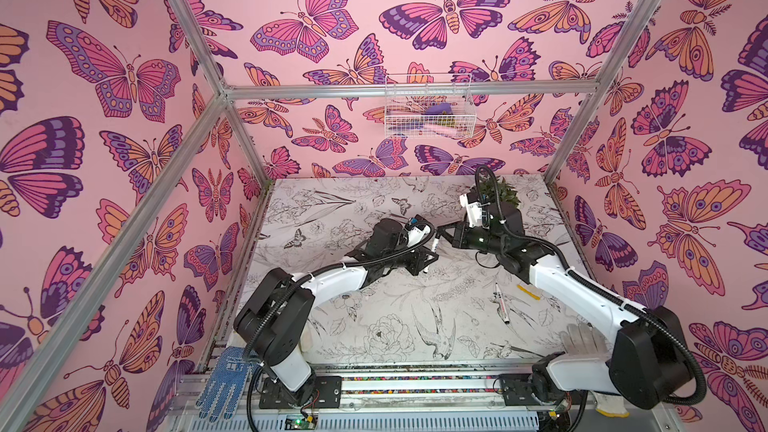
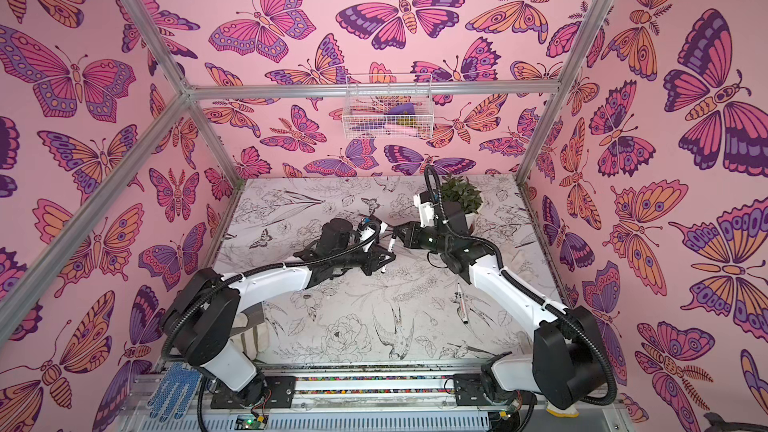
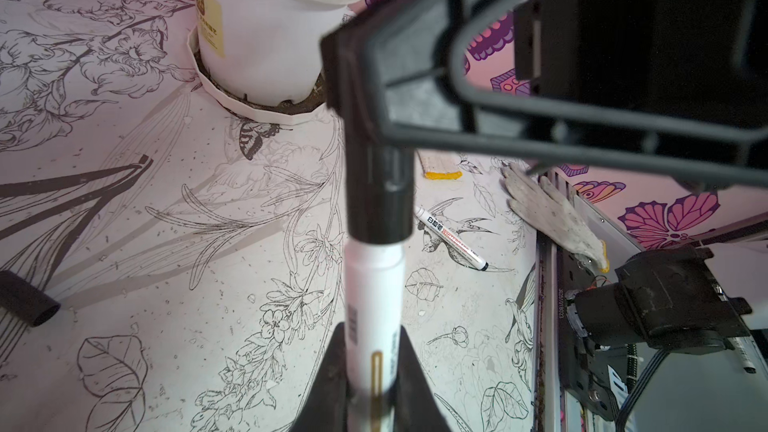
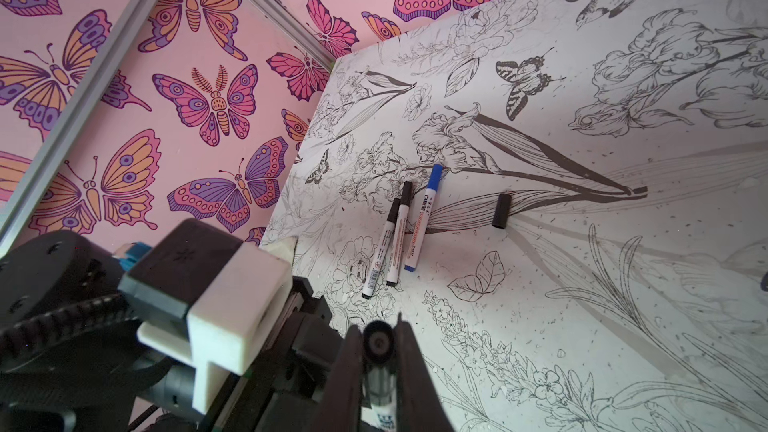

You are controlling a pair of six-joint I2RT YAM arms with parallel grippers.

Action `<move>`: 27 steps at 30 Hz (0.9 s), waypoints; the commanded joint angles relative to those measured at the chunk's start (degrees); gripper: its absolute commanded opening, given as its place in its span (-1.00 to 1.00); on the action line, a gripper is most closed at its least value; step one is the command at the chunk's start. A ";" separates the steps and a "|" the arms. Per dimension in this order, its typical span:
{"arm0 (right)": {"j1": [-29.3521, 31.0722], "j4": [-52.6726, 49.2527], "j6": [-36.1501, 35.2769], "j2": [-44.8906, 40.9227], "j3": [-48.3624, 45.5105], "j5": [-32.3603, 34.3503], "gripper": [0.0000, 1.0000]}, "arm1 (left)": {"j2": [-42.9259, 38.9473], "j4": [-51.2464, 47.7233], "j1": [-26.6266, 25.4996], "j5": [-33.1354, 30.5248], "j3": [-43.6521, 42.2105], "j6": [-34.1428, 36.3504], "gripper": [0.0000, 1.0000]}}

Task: Insert the pens into the pen caps
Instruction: 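Press the black cap down onto the marker tip with the right gripper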

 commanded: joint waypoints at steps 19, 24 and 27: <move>3.15 -33.14 -23.71 -3.83 8.27 -9.87 -1.00 | -5.89 21.38 0.10 -15.86 -3.93 13.81 -1.00; 3.15 -37.60 -26.15 -3.04 11.94 -10.02 -1.00 | -6.48 20.21 -1.32 -12.91 -5.13 20.49 -1.00; 3.15 -38.63 -27.09 -3.13 13.60 -9.58 -1.00 | -6.47 18.28 -1.91 -11.28 -5.06 21.69 -1.00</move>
